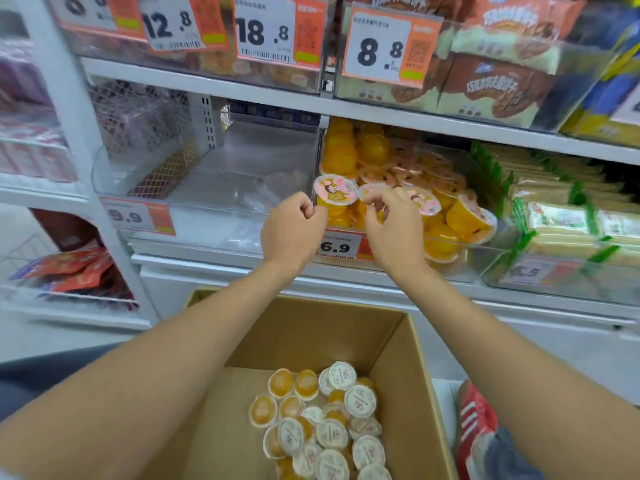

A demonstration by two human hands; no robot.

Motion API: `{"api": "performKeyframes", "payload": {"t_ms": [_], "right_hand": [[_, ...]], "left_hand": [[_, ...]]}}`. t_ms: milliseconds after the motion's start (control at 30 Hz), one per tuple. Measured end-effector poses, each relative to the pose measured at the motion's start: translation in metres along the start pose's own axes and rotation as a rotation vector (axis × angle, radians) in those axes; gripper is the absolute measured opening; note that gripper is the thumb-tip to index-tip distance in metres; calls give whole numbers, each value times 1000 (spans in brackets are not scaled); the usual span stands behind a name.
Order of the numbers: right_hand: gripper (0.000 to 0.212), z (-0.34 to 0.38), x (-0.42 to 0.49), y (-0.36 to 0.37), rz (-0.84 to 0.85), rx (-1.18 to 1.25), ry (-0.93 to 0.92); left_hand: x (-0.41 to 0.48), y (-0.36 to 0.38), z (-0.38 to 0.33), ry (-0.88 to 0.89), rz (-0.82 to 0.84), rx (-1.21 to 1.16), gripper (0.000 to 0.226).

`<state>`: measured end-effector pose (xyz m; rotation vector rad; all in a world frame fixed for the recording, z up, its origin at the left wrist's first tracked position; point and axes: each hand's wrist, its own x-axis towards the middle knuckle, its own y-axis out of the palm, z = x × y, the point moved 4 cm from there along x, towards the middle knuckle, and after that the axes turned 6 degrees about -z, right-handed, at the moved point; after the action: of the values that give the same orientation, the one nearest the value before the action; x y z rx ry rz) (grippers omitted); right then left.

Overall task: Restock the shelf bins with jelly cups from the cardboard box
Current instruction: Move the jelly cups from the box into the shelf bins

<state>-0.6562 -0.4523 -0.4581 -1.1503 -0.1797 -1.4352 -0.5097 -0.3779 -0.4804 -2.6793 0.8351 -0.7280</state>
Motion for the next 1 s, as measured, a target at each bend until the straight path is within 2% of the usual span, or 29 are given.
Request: {"api": "performKeyframes", "payload": {"t_ms": [67, 133, 233, 367, 467, 567, 667, 733, 833, 867, 933, 1000], "right_hand": [[15, 0, -41, 2, 81, 67, 56], [17, -13, -85, 11, 235, 96, 161], [20, -48, -151, 28, 526, 6, 290], [27, -108, -229, 53, 912, -173, 419], [41, -141, -270, 66, 1045, -333, 459], [54, -154, -289, 86, 1083, -449, 431], [50, -157, -296, 117, 1080, -486, 363], [47, -158, -297, 133, 1078, -502, 340], [36, -144, -303, 153, 1110, -422, 130], [33, -137, -306, 159, 1126, -343, 121], [32, -127, -315, 170, 1181, -216, 222], [45, -120, -327, 180, 1254, -149, 282]], "left_hand": [[-26, -2, 18, -51, 81, 68, 22], [-55, 0, 46, -90, 233, 171, 20], [-93, 5, 109, -223, 471, 335, 22], [-135, 12, 204, -426, 694, 486, 13], [-162, 19, 275, -540, 813, 599, 10], [-184, 34, 334, -650, 847, 601, 3], [-196, 56, 348, -551, 969, 658, 16], [-201, 72, 353, -448, 1007, 674, 34], [-207, 84, 366, -308, 1049, 837, 55], [-209, 85, 370, -265, 1063, 914, 56], [-210, 88, 376, -212, 1052, 971, 55], [-209, 88, 380, -218, 1036, 933, 53]]}}
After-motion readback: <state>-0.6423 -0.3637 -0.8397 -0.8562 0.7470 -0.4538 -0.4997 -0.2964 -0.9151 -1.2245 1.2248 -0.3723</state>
